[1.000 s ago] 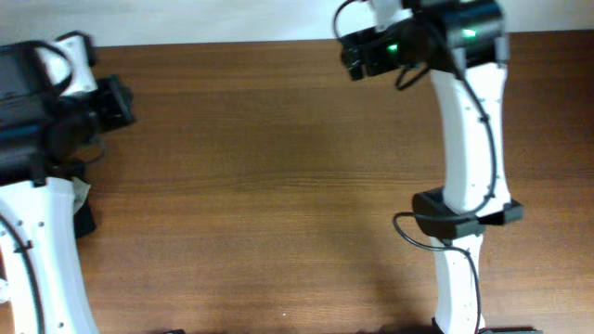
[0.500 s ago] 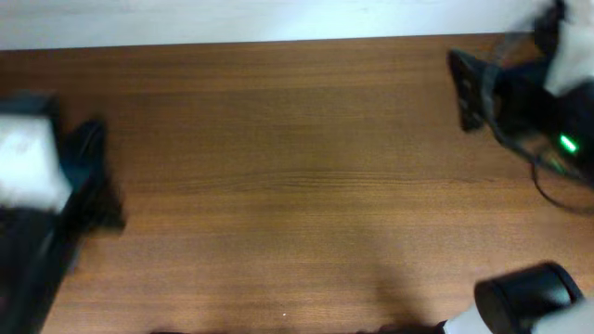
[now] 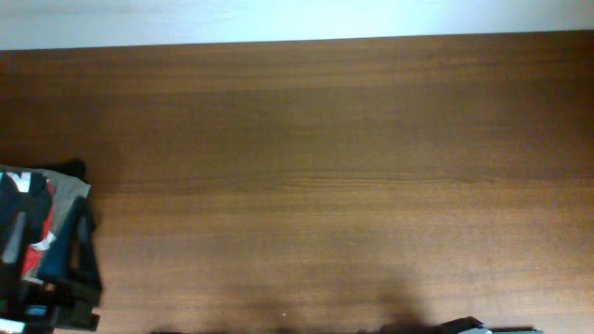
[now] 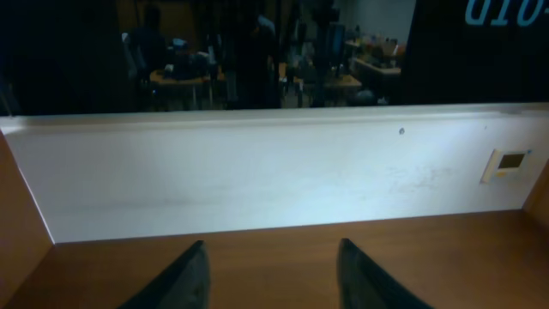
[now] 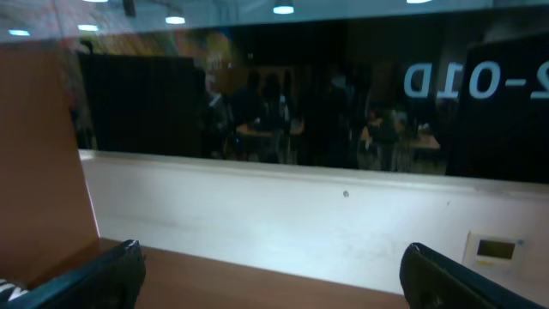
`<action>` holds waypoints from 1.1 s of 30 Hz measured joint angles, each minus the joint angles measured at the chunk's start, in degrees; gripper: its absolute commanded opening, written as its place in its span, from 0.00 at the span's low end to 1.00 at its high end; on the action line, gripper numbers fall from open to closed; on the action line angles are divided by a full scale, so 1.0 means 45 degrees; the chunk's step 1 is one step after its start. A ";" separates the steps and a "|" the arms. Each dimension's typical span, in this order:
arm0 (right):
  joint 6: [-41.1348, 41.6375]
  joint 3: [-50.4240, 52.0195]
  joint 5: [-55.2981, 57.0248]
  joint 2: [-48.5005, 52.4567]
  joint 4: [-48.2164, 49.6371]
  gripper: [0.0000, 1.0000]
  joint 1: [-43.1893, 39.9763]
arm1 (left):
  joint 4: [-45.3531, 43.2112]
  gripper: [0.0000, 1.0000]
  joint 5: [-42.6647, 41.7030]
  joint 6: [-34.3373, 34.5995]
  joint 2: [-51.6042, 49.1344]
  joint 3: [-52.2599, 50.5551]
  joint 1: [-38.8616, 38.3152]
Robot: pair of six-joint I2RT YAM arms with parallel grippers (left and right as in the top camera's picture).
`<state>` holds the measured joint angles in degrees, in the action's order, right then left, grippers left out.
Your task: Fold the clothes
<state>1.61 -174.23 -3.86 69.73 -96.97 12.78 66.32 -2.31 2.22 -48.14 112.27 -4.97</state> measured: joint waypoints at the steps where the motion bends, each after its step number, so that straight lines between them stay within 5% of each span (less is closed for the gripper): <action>1: 0.0005 0.0019 -0.0015 -0.0228 0.0000 0.99 0.0000 | 0.0019 0.99 0.0005 -0.0015 0.0000 0.0000 0.0000; 33: 0.0029 0.0102 -0.0058 -0.0471 0.0000 0.99 0.0000 | 0.1812 0.99 0.0010 -0.0015 0.0000 -0.0019 0.0000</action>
<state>1.74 -173.77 -4.12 67.61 -96.97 12.78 74.48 -2.26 2.15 -48.14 112.18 -4.97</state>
